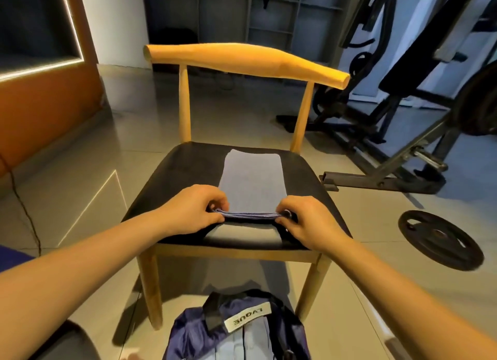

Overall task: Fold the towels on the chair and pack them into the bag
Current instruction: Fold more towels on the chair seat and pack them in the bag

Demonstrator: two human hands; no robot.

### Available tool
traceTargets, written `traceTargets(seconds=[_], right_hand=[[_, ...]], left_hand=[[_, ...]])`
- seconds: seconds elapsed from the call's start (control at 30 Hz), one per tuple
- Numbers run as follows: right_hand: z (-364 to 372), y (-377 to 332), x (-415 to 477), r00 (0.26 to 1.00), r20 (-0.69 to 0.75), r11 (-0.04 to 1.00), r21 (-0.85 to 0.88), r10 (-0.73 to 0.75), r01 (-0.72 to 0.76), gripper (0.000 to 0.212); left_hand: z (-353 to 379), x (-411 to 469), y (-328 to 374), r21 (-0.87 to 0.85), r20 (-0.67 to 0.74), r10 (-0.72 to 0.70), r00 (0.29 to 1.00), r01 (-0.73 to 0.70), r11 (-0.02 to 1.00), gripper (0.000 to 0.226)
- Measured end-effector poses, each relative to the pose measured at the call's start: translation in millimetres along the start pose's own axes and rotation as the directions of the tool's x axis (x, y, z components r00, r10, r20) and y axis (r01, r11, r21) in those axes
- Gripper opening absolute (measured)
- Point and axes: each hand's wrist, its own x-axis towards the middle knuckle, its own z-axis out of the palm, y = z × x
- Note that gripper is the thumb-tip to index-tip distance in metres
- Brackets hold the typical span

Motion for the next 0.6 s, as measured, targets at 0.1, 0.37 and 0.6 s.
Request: traceTargets(seconds=[0.1,0.37,0.6], right_hand=[[4,3,-4,1.0,-0.013,0.999,-0.023,-0.024,0.023,0.015],[2,3,1,0.979,0.136,0.975,0.138,0.154,-0.173,0.016],[0,2,16,0.91,0.247,0.87,0.291,0.334,-0.398,0.02]], left_hand=[[2,0,-1,-0.083,-0.009,-0.037,0.999,0.037,0.996,0.007],[-5,5,2,-0.186,0.137,-0.168,0.976,0.192,0.964,0.009],[0,16,5,-0.261,0.065,-0.35,0.934,0.355,0.898,0.022]])
